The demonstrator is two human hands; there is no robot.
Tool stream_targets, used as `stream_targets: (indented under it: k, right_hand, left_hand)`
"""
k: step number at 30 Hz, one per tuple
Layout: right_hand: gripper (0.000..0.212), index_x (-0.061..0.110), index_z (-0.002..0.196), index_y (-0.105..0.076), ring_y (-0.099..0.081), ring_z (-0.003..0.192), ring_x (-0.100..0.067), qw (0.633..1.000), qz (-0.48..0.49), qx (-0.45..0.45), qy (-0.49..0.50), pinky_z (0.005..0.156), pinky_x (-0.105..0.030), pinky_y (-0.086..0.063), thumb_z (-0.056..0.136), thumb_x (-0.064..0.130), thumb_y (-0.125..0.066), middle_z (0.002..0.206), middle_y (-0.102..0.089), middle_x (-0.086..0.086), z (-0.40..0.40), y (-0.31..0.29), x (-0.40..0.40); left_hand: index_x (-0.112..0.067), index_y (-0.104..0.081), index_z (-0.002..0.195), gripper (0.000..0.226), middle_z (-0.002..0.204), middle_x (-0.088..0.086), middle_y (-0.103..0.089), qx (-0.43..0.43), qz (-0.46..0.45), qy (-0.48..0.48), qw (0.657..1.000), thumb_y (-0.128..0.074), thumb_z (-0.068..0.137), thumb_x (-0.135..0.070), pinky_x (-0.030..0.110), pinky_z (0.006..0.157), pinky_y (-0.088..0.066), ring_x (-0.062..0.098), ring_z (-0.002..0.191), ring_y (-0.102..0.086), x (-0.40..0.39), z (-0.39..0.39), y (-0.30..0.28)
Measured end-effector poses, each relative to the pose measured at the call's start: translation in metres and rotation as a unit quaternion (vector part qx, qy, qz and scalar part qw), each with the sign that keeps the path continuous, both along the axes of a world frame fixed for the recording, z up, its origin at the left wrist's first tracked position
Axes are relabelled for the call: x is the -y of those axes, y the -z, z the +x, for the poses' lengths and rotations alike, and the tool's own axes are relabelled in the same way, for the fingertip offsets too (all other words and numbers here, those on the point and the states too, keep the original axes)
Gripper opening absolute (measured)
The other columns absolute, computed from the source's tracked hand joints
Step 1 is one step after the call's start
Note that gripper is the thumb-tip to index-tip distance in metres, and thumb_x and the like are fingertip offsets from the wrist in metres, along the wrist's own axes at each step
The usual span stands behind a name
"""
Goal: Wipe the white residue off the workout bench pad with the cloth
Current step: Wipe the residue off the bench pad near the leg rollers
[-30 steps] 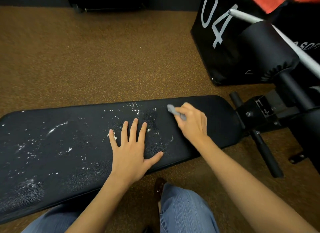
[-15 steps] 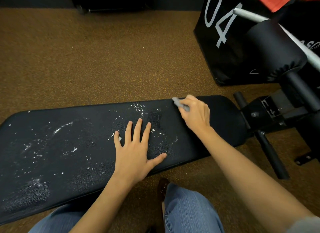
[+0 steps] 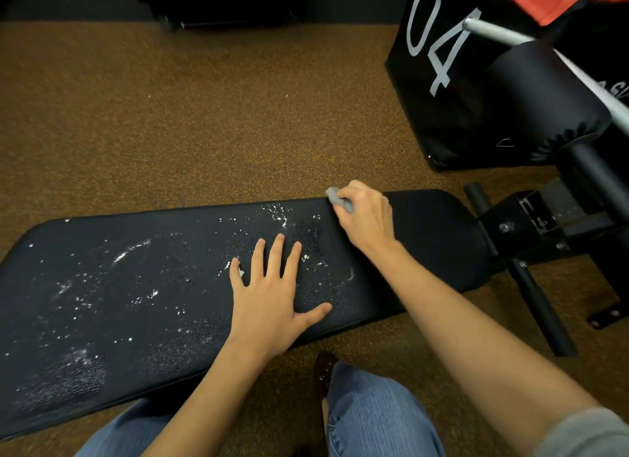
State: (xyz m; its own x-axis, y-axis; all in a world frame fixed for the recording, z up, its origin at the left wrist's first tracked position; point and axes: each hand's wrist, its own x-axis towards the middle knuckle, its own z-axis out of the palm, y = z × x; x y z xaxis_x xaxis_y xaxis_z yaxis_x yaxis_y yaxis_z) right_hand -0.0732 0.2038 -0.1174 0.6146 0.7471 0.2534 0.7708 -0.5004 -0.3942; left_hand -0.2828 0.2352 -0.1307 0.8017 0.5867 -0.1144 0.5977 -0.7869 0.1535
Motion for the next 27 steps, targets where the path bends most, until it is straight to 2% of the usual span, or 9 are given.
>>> stream_targets:
  k: [2, 5, 9, 12, 14, 18, 21, 24, 27]
  right_hand:
    - [0.022, 0.018, 0.082, -0.071, -0.064, 0.067, -0.035, 0.998, 0.002, 0.004, -0.062, 0.053, -0.038, -0.05, 0.094, 0.034, -0.061, 0.079, -0.058, -0.003, -0.029, 0.006, 0.003]
    - [0.019, 0.022, 0.092, -0.071, -0.065, 0.067, -0.025, 0.988, -0.021, -0.013, -0.154, 0.053, -0.039, -0.052, 0.093, 0.037, -0.059, 0.084, -0.06, 0.003, -0.044, 0.007, 0.032]
    - [0.025, 0.019, 0.08, -0.07, -0.061, 0.062, -0.027, 0.998, 0.013, 0.015, -0.057, 0.049, -0.033, -0.046, 0.093, 0.039, -0.062, 0.075, -0.056, 0.001, -0.011, 0.007, 0.026]
    - [0.025, 0.013, 0.081, -0.07, -0.061, 0.064, -0.03, 0.999, 0.035, -0.005, -0.012, 0.051, -0.035, -0.046, 0.093, 0.033, -0.062, 0.076, -0.057, -0.001, -0.02, 0.01, 0.005]
    - [0.021, 0.014, 0.083, -0.069, -0.06, 0.063, -0.027, 0.999, 0.033, -0.015, -0.038, 0.051, -0.037, -0.047, 0.093, 0.031, -0.062, 0.077, -0.055, -0.001, -0.038, 0.011, 0.008]
    - [0.008, 0.024, 0.095, -0.071, -0.064, 0.072, -0.016, 0.986, -0.009, -0.004, -0.169, 0.054, -0.035, -0.051, 0.089, 0.029, -0.067, 0.085, -0.061, 0.007, -0.045, 0.009, 0.046]
    - [0.013, 0.027, 0.091, -0.072, -0.065, 0.071, -0.02, 0.995, 0.002, 0.023, -0.102, 0.052, -0.034, -0.049, 0.091, 0.038, -0.064, 0.081, -0.06, 0.004, -0.013, 0.007, 0.047]
    - [0.024, 0.016, 0.088, -0.074, -0.063, 0.07, -0.029, 1.0, 0.008, -0.008, 0.011, 0.054, -0.037, -0.048, 0.093, 0.036, -0.062, 0.081, -0.059, -0.002, 0.006, 0.009, 0.02]
    - [0.026, 0.018, 0.092, -0.074, -0.062, 0.074, -0.026, 0.999, -0.024, -0.036, 0.002, 0.059, -0.037, -0.049, 0.094, 0.04, -0.06, 0.088, -0.056, 0.0, -0.017, 0.008, 0.01]
  left_hand:
    - [-0.024, -0.034, 0.151, 0.102, 0.159, 0.006, -0.028, 0.002, -0.001, 0.004, 1.0, -0.029, 0.071, -0.087, 0.065, 0.107, -0.027, 0.032, 0.146, -0.024, -0.002, -0.001, -0.001]
    - [-0.024, -0.034, 0.151, 0.102, 0.159, 0.004, -0.028, 0.013, -0.006, 0.008, 1.0, -0.03, 0.07, -0.087, 0.063, 0.108, -0.026, 0.03, 0.146, -0.025, -0.006, -0.003, 0.0]
    - [-0.025, -0.028, 0.153, 0.103, 0.161, 0.002, -0.024, 0.017, -0.003, 0.008, 1.0, -0.028, 0.071, -0.088, 0.061, 0.11, -0.023, 0.029, 0.147, -0.021, -0.006, -0.005, 0.001]
    - [-0.025, -0.027, 0.153, 0.103, 0.161, 0.002, -0.023, 0.016, -0.002, 0.006, 1.0, -0.026, 0.071, -0.088, 0.061, 0.11, -0.023, 0.029, 0.148, -0.02, -0.006, -0.005, 0.001]
    - [-0.024, -0.031, 0.152, 0.103, 0.16, 0.003, -0.026, 0.017, -0.001, 0.005, 1.0, -0.027, 0.071, -0.088, 0.061, 0.109, -0.025, 0.03, 0.147, -0.023, -0.005, -0.005, 0.001]
    - [-0.024, -0.032, 0.152, 0.102, 0.16, 0.002, -0.027, 0.024, -0.005, 0.006, 1.0, -0.029, 0.072, -0.087, 0.061, 0.109, -0.027, 0.029, 0.146, -0.025, -0.005, -0.006, 0.001]
    - [-0.026, -0.027, 0.153, 0.102, 0.161, 0.0, -0.022, 0.029, -0.009, 0.002, 1.0, -0.028, 0.072, -0.088, 0.059, 0.112, -0.023, 0.027, 0.148, -0.02, -0.005, -0.008, 0.002]
    - [-0.025, -0.023, 0.155, 0.104, 0.162, -0.002, -0.019, 0.035, -0.021, -0.003, 0.999, -0.028, 0.073, -0.089, 0.059, 0.114, -0.019, 0.025, 0.15, -0.014, -0.004, -0.009, 0.003]
    - [-0.023, -0.022, 0.155, 0.1, 0.162, -0.004, -0.02, 0.07, -0.034, -0.025, 0.997, -0.029, 0.077, -0.086, 0.058, 0.117, -0.014, 0.019, 0.15, -0.012, 0.001, -0.008, -0.002]
